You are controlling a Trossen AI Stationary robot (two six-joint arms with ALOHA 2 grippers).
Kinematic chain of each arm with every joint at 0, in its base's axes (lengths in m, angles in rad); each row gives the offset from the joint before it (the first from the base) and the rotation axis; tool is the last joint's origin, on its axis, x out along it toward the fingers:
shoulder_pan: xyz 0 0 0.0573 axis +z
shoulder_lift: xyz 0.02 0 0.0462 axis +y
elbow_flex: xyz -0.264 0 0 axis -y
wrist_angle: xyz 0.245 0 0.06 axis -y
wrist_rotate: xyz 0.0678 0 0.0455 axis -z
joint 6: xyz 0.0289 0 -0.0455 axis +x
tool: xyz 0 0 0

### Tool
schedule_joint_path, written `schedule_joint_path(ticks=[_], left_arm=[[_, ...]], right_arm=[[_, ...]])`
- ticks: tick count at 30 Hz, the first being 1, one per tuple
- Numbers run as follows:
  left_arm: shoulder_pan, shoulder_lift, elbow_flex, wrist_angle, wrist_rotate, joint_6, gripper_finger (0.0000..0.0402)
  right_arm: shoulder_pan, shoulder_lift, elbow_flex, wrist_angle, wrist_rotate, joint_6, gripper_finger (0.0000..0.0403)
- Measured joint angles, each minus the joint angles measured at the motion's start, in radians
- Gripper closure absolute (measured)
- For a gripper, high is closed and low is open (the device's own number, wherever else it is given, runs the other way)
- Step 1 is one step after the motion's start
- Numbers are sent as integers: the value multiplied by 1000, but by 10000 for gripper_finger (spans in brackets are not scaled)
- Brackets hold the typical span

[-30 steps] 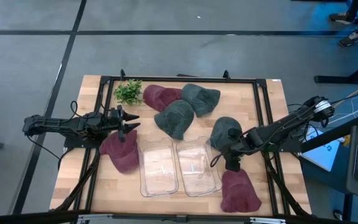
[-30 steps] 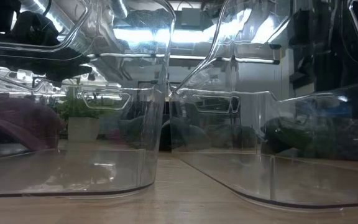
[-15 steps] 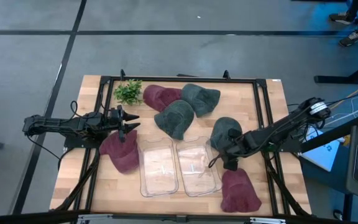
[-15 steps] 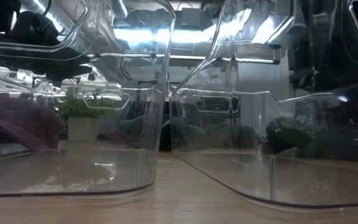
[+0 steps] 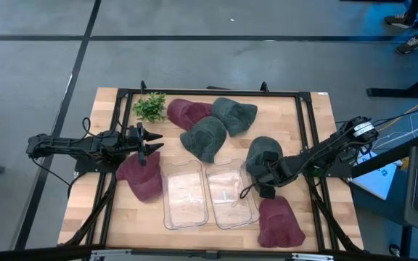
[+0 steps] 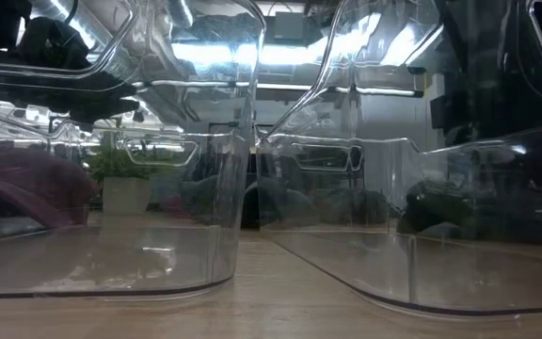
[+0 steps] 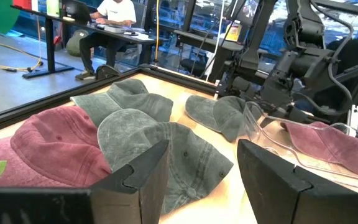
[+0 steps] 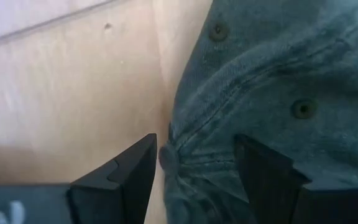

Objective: Pick & Place hat
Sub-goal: Put the bottom right black cap into the right transparent bin

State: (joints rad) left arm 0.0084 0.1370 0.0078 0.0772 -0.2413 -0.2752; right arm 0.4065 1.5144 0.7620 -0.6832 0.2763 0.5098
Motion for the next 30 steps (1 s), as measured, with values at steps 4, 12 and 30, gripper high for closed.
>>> schedule_joint_path(ticks=[4,12,30], left_arm=[[0,0,0,0,0,0,217],[0,0,0,0,0,0,217],[0,0,0,0,0,0,217]], right_arm=[[-2,24,0,13,-7,4,186],[-4,49,-11,36,-5,14,186],[-18,41,-93,132,-20,63,233]])
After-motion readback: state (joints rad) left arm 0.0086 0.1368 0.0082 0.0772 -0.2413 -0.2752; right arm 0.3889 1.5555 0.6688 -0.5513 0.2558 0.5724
